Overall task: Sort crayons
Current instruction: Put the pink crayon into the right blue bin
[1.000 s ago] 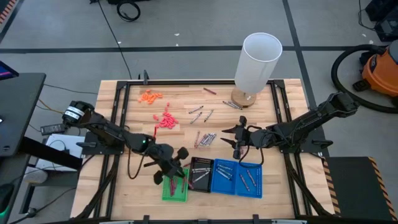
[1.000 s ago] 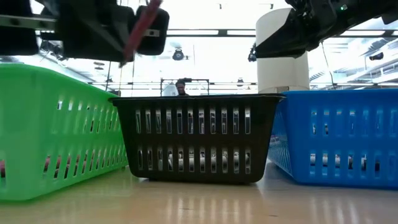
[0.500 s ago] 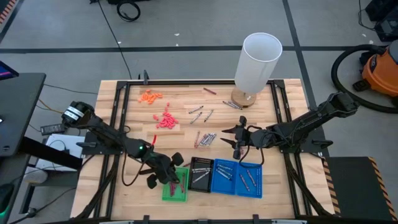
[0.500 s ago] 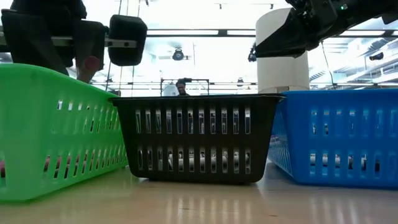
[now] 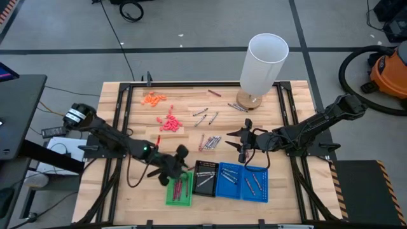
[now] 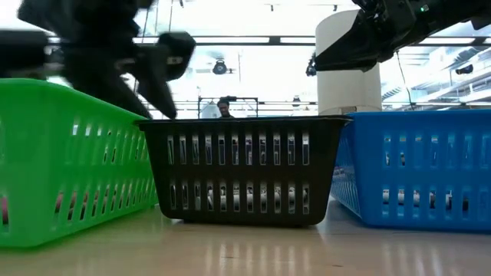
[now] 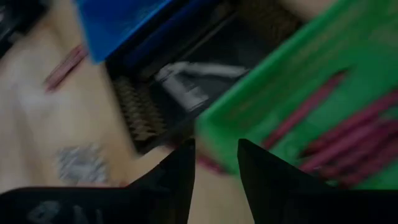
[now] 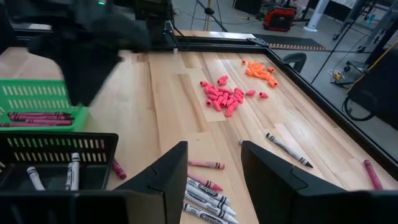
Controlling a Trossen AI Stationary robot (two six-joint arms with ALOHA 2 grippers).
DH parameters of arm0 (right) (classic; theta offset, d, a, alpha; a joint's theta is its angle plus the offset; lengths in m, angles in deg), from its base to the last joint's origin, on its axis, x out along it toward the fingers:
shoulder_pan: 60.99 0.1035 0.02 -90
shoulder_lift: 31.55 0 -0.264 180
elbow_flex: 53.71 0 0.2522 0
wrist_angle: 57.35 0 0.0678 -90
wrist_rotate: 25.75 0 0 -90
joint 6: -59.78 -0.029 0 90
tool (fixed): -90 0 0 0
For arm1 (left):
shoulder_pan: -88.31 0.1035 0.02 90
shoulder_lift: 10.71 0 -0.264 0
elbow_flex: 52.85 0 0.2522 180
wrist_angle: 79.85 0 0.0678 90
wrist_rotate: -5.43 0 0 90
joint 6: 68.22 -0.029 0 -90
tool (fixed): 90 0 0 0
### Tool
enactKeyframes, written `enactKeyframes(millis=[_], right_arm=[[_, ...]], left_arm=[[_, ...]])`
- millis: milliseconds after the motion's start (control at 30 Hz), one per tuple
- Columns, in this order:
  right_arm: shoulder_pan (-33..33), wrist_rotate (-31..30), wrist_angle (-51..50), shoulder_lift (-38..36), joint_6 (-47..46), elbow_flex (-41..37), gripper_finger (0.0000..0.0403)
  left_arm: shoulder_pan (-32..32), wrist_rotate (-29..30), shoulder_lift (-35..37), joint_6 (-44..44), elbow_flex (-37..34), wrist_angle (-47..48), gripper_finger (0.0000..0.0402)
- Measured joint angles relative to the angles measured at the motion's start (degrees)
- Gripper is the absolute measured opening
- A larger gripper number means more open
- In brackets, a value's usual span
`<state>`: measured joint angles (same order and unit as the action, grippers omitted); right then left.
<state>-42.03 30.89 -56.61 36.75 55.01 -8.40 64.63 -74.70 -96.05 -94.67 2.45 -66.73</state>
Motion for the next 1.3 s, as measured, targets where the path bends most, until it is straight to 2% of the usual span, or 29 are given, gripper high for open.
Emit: enactKeyframes(millis=[300, 433, 567, 767, 933, 1133, 1300], right_arm=[[0.0, 0.2, 0.0, 0.0, -0.1, 0.0, 0.0159], [0.0, 0.2, 0.5, 0.0, -0.1, 0.0, 0.0159], [0.0, 0.2, 0.5, 0.0, -0.1, 0.0, 0.0159], [0.0, 0.2, 0.7, 0.0, 0.7, 0.0, 0.0159], [0.3, 0.3, 3.6, 0.0, 1.3, -2.5, 0.0159], [1.2, 0.4, 8.4, 0.0, 2.2, -5.7, 0.0159], [1.9, 0.4, 10.7, 0.0, 3.4, -6.5, 0.0159]], left_arm=[[11.1, 0.6, -0.5, 10.2, 0.0, -3.4, 0.0117], [16.3, 1.0, -3.5, 23.5, 0.0, -9.1, 0.0117], [20.2, 1.2, -8.4, 33.7, 2.2, -8.2, 0.0117], [21.9, 1.4, -16.4, 44.2, 11.5, -0.9, 0.0117], [21.9, 6.8, -21.5, 49.1, 16.7, 4.5, 0.0136], [23.6, 8.1, -22.7, 53.1, 17.8, 6.5, 0.0163], [24.2, 6.9, -22.7, 54.5, 17.0, 7.4, 0.0166]])
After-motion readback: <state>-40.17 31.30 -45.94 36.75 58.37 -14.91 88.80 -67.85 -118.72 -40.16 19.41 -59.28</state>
